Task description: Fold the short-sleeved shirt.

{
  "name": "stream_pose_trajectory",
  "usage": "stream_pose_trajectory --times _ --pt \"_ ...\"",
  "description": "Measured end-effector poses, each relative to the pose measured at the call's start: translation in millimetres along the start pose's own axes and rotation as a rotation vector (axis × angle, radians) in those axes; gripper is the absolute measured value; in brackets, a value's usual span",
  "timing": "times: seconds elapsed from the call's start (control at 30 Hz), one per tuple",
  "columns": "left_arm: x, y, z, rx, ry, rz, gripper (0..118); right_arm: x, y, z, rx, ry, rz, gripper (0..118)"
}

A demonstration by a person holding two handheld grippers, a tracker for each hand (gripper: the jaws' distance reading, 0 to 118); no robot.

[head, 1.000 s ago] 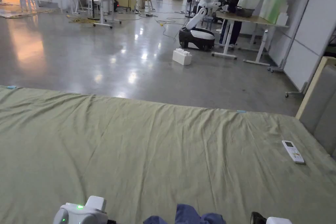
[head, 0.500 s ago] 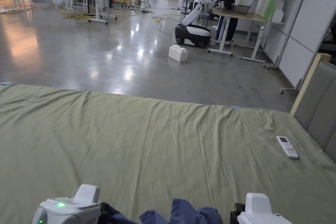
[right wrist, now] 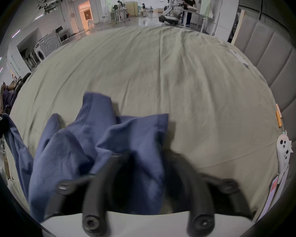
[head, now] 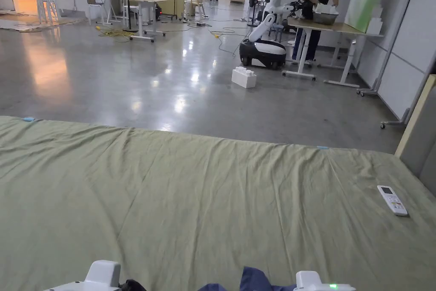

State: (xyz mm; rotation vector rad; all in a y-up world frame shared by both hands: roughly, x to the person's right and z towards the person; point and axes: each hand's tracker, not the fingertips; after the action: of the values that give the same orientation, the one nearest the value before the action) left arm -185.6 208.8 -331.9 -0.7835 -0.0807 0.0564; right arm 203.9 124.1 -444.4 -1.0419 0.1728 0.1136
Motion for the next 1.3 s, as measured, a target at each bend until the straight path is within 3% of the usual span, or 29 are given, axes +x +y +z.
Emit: stream_pose_trajectory --times 0.13,0.3,0.43,0.63,0.9,1.07,1.3 --pt "-1.7 0.1 -3.8 0.006 -0.001 0.011 6 -9.7 -7.6 6.3 0.065 0.003 0.039 6" --pt "3.6 9.0 22.6 0.067 -0.013 0.017 6 -8.6 -6.0 48.0 0.233 -0.066 0.047 4" --pt "0.2 26.4 47.8 0.134 -0.022 0.014 6 -2.0 -0.4 108.2 0.375 -0.039 0.030 4" --pt "-15.3 57.9 97.0 0.250 -0.004 0.011 6 6.2 14.1 197.7 0.560 -0.093 0.050 4" --pt "-66.6 98.5 160.0 0.366 0.073 0.052 6 21.6 32.7 281.2 0.693 -0.196 0.048 4" --pt "-99.1 121.3 188.6 0.404 0.134 0.074 6 39.8 41.3 310.5 0.719 -0.207 -0.009 4" --pt "-109.5 150.8 222.9 0.447 0.173 0.101 6 43.1 55.4 342.5 0.784 -0.257 -0.025 4"
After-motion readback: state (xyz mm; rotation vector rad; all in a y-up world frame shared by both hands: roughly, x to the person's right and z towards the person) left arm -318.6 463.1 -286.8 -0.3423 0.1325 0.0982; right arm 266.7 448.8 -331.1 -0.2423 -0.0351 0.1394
